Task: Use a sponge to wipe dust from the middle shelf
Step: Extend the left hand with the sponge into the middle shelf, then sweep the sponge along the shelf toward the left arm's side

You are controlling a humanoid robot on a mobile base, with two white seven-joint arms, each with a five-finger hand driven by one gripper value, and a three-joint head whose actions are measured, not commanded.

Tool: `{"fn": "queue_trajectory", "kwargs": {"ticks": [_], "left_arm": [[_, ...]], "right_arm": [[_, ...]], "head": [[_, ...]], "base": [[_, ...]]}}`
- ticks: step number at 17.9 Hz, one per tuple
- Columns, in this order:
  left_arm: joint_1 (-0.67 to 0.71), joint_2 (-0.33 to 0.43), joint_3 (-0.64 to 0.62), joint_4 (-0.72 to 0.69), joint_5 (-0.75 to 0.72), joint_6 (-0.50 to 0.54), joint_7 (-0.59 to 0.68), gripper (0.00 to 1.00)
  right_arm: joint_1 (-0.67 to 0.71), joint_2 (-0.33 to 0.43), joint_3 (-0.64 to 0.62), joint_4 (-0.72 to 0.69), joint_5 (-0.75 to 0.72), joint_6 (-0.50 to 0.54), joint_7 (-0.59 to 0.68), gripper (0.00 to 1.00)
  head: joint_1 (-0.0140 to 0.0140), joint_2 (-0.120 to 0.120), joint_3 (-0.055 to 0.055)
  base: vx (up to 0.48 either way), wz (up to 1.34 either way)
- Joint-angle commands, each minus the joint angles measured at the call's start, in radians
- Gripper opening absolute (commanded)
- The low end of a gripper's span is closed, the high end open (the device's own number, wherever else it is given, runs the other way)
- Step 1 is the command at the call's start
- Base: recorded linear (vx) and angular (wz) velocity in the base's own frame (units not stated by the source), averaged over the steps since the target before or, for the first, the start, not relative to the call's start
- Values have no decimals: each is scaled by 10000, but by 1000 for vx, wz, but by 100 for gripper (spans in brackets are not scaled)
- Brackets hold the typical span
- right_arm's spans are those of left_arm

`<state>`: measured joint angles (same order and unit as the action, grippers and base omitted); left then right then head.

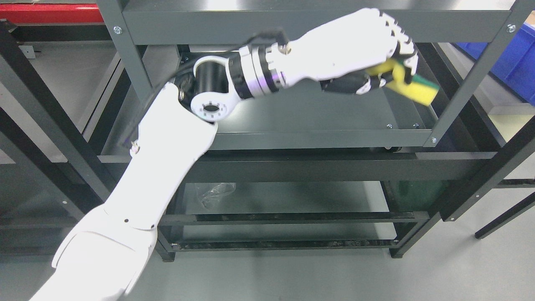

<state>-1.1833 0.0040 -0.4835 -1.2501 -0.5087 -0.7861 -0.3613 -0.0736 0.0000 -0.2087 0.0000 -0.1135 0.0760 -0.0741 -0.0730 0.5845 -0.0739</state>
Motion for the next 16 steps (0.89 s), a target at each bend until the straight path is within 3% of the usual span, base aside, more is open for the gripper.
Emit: {"fn": "queue_trajectory", "kwargs": {"ticks": [1, 9, 13, 16], "left_arm": [[-1695, 135, -89, 1103, 1068, 8, -84, 2], [-1788, 135, -196, 1794, 424, 8, -406, 2], [-1697, 135, -242, 1702, 423, 8, -636, 2], [-1238, 135, 475, 1061, 515, 8, -1569, 1]], "right_arm": [[0, -175, 0, -175, 0, 7, 5, 100], [0, -175, 0, -175, 0, 7, 5, 100], [0, -175, 1, -175, 0, 7, 5, 100], [0, -175, 0, -175, 0, 7, 5, 100]], "head": [[0, 0, 0], [0, 0, 0], [0, 0, 0], [0, 0, 0]], "base": [[0, 0], [0, -4], [0, 0], [0, 0]]}}
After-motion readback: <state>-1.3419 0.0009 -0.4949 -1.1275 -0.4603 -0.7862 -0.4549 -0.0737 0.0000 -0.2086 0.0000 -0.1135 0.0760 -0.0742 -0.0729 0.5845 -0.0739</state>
